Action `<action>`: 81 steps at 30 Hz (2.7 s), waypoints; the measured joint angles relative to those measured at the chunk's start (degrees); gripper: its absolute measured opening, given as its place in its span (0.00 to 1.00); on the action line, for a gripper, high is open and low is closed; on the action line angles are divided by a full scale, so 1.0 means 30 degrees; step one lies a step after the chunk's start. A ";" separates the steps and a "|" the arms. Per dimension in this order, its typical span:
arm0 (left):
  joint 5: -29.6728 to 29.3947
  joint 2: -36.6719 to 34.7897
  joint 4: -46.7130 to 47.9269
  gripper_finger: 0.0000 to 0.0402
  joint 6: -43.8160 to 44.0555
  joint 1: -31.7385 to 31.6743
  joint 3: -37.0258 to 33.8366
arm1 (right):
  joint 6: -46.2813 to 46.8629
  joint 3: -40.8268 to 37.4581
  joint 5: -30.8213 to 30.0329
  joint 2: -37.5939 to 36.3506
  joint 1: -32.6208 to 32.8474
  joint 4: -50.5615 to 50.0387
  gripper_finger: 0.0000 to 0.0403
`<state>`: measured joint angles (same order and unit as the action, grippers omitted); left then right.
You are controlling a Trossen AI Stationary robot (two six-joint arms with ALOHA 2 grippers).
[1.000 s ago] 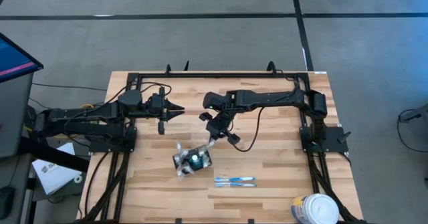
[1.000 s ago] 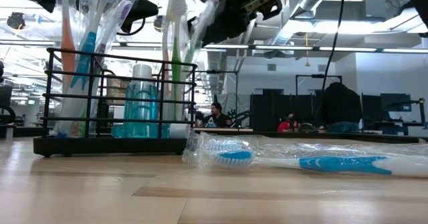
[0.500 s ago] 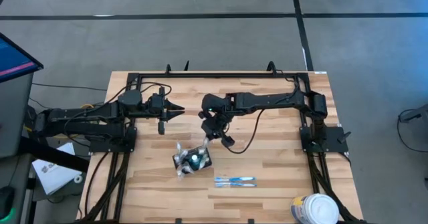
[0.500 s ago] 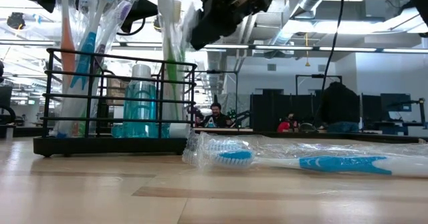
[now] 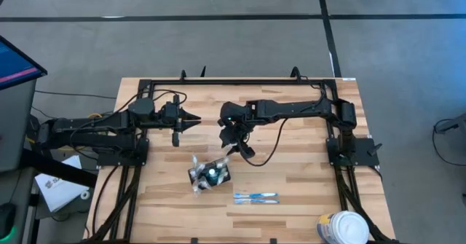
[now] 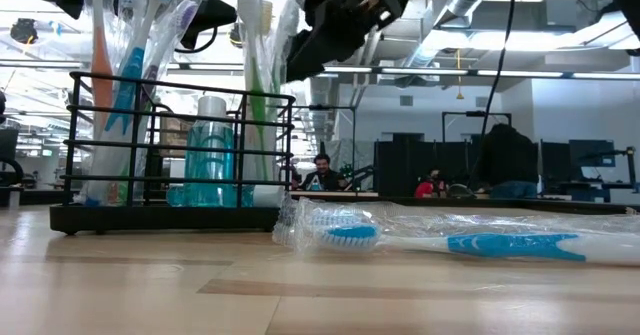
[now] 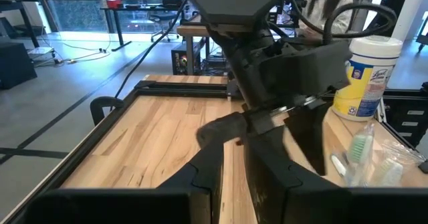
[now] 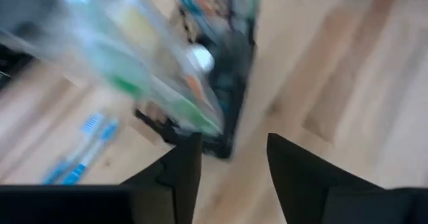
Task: Pick & Place toothbrushing station
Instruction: Put the white blue toothbrush into the black toothbrush rack
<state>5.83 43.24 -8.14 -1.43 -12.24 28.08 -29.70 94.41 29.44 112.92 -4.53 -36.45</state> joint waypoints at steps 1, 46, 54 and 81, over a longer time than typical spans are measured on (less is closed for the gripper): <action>-0.0001 0.0000 0.0002 0.13 0.0000 -0.0002 0.0000 | -0.0025 0.0000 -0.0467 -0.0007 0.0030 -0.0194 0.40; 0.0006 0.0007 0.0087 0.13 0.0150 0.0002 -0.0860 | 1.2483 -0.0007 -0.5766 -0.0029 0.5668 -0.8656 0.27; 0.0012 0.0000 0.0058 0.13 0.1248 0.0090 -0.0860 | 1.4985 -0.0007 -0.7782 -0.0029 0.8524 -0.6402 0.27; 0.0010 -0.0007 -0.0191 0.13 0.1445 0.0104 -0.0860 | 1.8910 0.0044 -1.0349 0.3719 1.0747 -0.2347 0.27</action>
<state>5.86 43.22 -8.71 2.90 -11.92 25.50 27.03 94.54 -1.60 124.08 27.71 -43.49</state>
